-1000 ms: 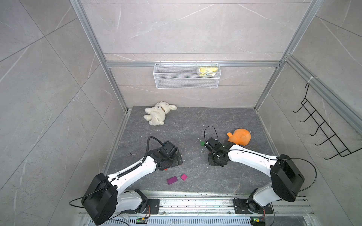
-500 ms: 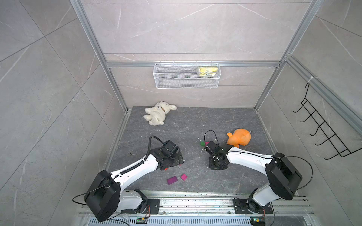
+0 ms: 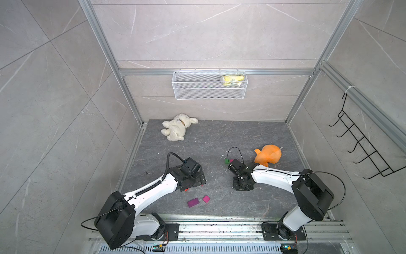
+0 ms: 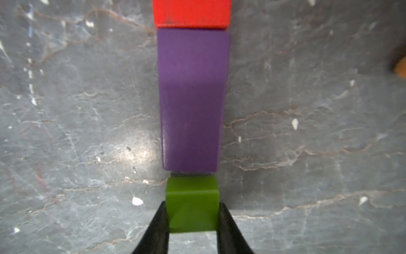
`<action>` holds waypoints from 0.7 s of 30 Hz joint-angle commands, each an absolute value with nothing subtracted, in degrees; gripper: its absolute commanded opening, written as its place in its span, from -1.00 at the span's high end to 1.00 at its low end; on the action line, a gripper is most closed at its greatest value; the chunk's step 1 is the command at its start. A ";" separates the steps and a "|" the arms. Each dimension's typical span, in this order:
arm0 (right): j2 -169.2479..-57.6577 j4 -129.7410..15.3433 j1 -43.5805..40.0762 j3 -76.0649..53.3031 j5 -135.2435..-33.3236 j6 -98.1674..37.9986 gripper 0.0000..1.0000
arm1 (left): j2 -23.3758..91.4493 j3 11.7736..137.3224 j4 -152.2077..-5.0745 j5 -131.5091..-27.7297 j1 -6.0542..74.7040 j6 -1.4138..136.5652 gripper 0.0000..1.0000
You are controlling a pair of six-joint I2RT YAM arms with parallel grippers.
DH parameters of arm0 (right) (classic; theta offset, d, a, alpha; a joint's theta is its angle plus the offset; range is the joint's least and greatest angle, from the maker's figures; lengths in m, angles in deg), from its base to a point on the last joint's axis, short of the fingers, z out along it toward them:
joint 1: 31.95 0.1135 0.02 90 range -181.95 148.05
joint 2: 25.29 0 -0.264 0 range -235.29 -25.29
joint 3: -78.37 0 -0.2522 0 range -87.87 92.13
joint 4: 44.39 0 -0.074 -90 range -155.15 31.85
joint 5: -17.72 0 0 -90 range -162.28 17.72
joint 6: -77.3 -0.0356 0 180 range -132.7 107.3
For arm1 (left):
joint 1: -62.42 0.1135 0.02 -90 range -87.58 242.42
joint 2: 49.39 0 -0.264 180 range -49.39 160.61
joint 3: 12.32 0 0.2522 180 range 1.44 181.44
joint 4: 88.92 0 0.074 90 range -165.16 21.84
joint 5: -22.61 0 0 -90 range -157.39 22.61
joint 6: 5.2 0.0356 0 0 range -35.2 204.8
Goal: Assemble the number 7 with building blocks
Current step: Place the building block at the center of the board.
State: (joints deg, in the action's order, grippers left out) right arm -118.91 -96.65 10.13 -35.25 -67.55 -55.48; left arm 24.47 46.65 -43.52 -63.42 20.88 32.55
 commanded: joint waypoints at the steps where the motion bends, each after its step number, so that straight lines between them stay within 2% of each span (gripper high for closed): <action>1: -120.48 -96.63 10.23 -34.45 -66.76 -56.73 0.27 | 24.09 48.14 -43.47 -63.61 20.67 33.04 -0.99; 10: -117.49 -100.53 12.31 -32.36 -63.72 -57.10 0.11 | 23.33 47.52 -43.43 -63.49 20.66 32.68 -0.99; 14: -116.61 -102.14 13.57 -31.45 -62.27 -56.85 -0.04 | 23.06 47.19 -43.51 -63.48 20.64 32.50 -0.99; 18: -116.22 -102.02 13.63 -31.78 -61.92 -56.84 -0.01 | 22.69 47.06 -43.45 -63.45 20.60 32.37 -0.99; 21: -116.45 -101.86 13.66 -31.80 -61.33 -55.84 0.13 | 22.00 46.88 -43.12 -63.26 20.59 32.18 -0.99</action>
